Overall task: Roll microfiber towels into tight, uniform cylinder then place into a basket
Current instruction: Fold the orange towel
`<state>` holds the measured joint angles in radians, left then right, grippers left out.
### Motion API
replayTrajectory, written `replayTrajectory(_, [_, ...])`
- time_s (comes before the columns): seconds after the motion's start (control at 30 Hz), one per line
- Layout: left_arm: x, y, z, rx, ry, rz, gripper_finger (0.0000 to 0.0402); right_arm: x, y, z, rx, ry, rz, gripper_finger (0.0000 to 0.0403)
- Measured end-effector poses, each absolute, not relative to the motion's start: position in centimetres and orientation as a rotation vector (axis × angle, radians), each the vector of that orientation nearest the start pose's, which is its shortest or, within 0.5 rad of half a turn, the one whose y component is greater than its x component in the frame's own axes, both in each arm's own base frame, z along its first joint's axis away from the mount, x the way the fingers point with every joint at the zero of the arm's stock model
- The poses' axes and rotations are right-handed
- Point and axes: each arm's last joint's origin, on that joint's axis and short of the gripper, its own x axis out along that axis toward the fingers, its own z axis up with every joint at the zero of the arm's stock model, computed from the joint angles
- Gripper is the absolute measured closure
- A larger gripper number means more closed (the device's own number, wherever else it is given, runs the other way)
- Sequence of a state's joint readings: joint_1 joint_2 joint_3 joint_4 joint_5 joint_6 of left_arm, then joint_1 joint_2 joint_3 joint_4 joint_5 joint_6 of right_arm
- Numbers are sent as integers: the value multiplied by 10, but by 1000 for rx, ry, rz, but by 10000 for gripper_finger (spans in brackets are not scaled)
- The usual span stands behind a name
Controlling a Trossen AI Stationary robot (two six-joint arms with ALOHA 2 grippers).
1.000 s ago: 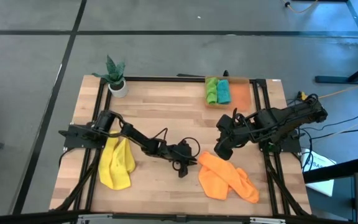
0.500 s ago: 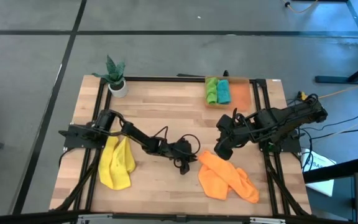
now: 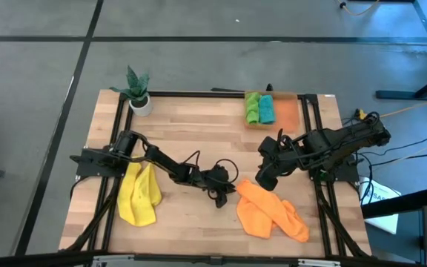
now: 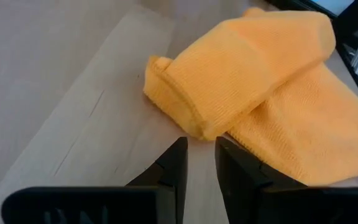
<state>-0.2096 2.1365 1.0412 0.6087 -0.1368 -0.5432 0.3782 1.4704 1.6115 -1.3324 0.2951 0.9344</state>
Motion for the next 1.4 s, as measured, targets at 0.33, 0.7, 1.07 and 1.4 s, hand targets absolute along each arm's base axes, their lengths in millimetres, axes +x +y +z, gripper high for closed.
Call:
replayTrajectory(0.33, [405,-81,93,-450,460,63,330,248,89,371,441,1039,-442,244])
replayTrajectory(0.7, [416,-84,86,-453,436,20,340,248,89,372,448,1033,-442,243])
replayTrajectory(1.07, [420,-73,86,-443,465,49,401,248,90,372,436,1054,-409,244])
replayTrajectory(1.4, [412,-46,132,-392,535,34,401,246,95,371,412,1153,-241,244])
